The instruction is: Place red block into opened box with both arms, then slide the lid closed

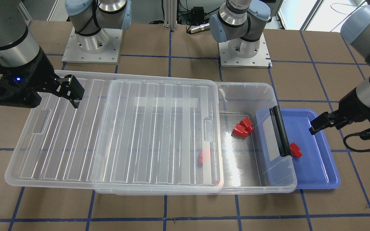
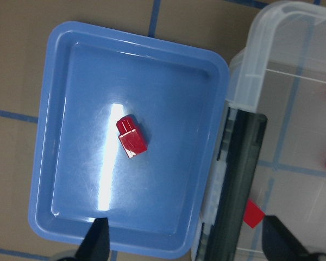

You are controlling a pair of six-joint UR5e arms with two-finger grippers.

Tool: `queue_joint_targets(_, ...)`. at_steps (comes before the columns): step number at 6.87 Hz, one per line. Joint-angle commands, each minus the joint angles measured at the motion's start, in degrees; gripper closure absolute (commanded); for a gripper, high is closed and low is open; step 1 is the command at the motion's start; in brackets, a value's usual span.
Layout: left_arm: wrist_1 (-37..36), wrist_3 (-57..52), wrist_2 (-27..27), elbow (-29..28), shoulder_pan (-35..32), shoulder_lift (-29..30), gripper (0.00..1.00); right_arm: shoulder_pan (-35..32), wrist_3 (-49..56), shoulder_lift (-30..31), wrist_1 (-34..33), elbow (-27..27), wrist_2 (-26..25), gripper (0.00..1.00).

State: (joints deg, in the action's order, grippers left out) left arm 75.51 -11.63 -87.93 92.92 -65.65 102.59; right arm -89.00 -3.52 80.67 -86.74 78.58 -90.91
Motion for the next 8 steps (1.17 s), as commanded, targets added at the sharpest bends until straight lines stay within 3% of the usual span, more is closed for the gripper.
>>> queue_joint_targets(1,-10.34,-0.59,-0.14,7.86,3.14,1.99,0.00,-1.53,-1.66,0.36,1.31,0.17,0.56,0.00)
queue_joint_targets(4,-16.36,5.81,0.12,13.59,3.33,4.80,0.00,-1.79,-1.66,0.45,1.31,0.17,0.47,0.00)
queue_joint_targets(8,-26.18,8.82,1.09,16.15,3.24,9.81,0.00,-1.79,-1.66,0.45,1.14,0.08,0.30,0.00)
